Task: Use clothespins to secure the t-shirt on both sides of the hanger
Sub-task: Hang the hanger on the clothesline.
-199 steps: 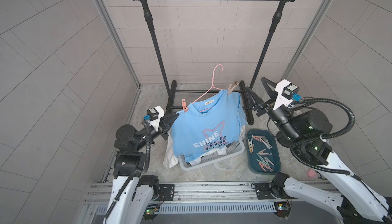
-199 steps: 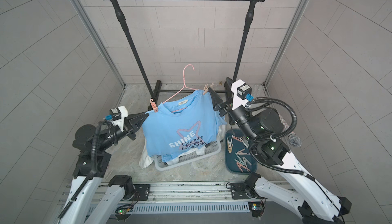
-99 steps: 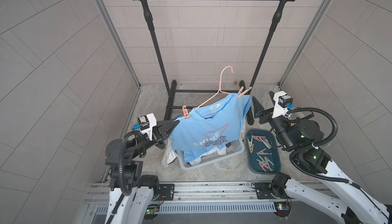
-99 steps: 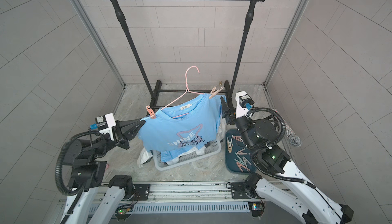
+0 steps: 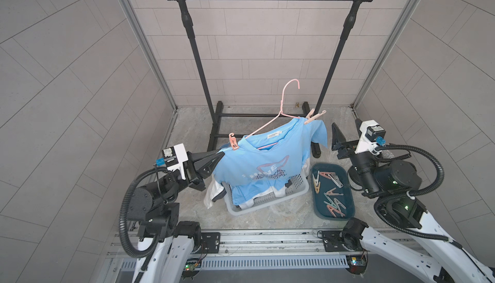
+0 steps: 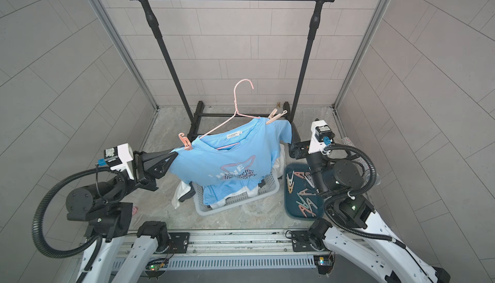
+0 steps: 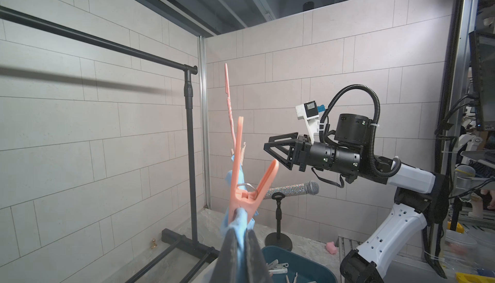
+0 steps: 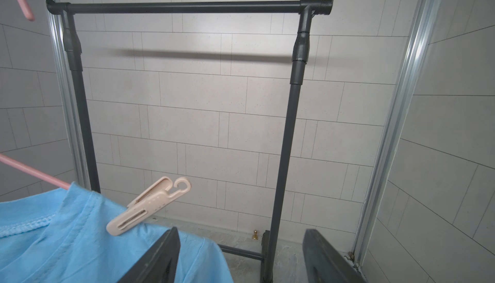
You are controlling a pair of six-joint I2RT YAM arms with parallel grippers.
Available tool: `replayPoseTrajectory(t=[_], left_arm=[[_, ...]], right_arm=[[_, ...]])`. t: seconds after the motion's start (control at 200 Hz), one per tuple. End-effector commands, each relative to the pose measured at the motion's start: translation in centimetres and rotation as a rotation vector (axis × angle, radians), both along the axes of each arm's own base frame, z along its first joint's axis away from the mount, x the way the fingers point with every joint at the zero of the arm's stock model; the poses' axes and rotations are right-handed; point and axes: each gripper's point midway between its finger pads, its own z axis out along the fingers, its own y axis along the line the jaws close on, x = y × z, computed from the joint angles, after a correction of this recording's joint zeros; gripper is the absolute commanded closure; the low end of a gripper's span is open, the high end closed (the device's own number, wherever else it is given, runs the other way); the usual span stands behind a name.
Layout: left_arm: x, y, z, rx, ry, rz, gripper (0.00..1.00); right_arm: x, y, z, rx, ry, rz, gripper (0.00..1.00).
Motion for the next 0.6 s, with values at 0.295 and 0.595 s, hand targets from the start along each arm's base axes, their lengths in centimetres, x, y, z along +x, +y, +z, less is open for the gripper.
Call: replayPoseTrajectory(t=[0.295, 0.595], left_arm=[[-5.3, 0.8, 7.6, -0.133, -0.241, -0.055, 1.0], [-6.6, 1.7, 10.4, -0.216, -0.281, -0.048, 1.0]], right_arm=[[-0.6, -1.7, 0.6, -0.011, -0.026, -0.076, 0.23], [-1.4, -2.4, 0.8, -0.007, -0.036, -0.077, 0.23]])
